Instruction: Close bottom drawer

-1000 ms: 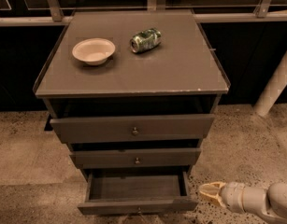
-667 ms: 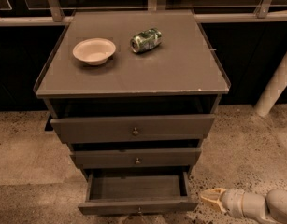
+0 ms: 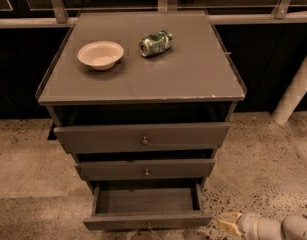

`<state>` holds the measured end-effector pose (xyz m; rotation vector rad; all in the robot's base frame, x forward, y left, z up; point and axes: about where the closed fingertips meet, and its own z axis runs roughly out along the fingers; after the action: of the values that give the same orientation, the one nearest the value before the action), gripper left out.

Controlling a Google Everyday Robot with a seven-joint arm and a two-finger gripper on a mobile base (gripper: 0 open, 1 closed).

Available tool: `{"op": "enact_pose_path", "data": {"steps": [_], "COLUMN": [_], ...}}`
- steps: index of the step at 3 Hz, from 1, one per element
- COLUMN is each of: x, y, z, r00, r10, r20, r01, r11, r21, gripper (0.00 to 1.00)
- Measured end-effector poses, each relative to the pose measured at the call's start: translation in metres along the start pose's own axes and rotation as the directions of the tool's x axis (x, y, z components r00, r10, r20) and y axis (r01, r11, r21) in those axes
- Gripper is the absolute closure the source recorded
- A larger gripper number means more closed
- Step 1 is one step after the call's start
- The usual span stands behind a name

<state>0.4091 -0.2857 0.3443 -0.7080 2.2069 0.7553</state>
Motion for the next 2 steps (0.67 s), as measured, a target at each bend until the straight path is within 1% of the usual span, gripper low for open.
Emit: {"op": "enact_pose_path", "data": {"steps": [1, 2], "x": [0.02, 0.035], "y": [-0.01, -0.013], "z": [0.021, 0.05], "r00": [0.999, 0.996], "r10": [0.05, 0.084], "r20": [-0.005, -0.03], "r01": [-0.05, -0.086], "r11": [0.9987, 0.9946], "r21": [-0.01, -0.058], "gripper": [1.0, 1.0]}}
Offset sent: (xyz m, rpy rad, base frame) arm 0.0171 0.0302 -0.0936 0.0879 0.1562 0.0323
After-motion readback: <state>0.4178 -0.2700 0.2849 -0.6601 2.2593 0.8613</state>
